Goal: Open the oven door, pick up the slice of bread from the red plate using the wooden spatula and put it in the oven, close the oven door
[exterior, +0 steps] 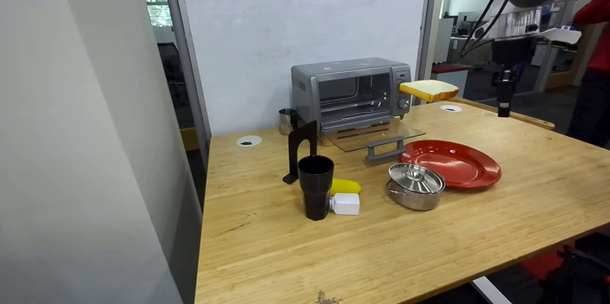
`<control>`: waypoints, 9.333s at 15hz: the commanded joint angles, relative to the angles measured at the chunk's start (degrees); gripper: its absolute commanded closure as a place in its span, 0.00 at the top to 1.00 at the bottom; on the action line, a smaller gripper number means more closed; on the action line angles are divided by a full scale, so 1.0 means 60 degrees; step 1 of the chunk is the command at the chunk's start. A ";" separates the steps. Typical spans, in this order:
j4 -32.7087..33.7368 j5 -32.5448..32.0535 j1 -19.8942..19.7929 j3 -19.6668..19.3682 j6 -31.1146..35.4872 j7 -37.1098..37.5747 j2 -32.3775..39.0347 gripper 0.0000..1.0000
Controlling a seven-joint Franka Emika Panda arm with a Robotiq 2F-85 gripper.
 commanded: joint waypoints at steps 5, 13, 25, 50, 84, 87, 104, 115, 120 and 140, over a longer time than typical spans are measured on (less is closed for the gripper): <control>0.2337 0.0535 -0.0033 0.0328 -0.1227 -0.0179 0.1797 0.06; 0.3912 0.0576 -0.0185 0.0620 -0.1943 -0.0141 0.3007 0.06; 0.4698 0.0319 -0.0233 0.0915 -0.2309 0.0065 0.3404 0.26; 0.9199 0.0614 -0.0926 0.1598 -0.3868 -0.0262 0.6782 0.06; 1.3934 0.0680 -0.0725 0.2445 -0.6280 -0.0763 0.7523 0.06; 1.3911 0.0784 -0.0710 0.2582 -0.6681 -0.0773 0.7063 0.06; 1.0082 0.0437 -0.0483 0.2789 -0.5496 -0.1944 0.4425 0.06; 0.5052 0.0305 -0.0555 0.1782 -0.3603 -0.3877 0.0926 0.06; 0.2484 -0.0284 -0.0426 0.1126 -0.2819 -0.4749 -0.0732 0.06; -0.0382 -0.1224 -0.0176 -0.0165 -0.2758 -0.9331 -0.2255 0.06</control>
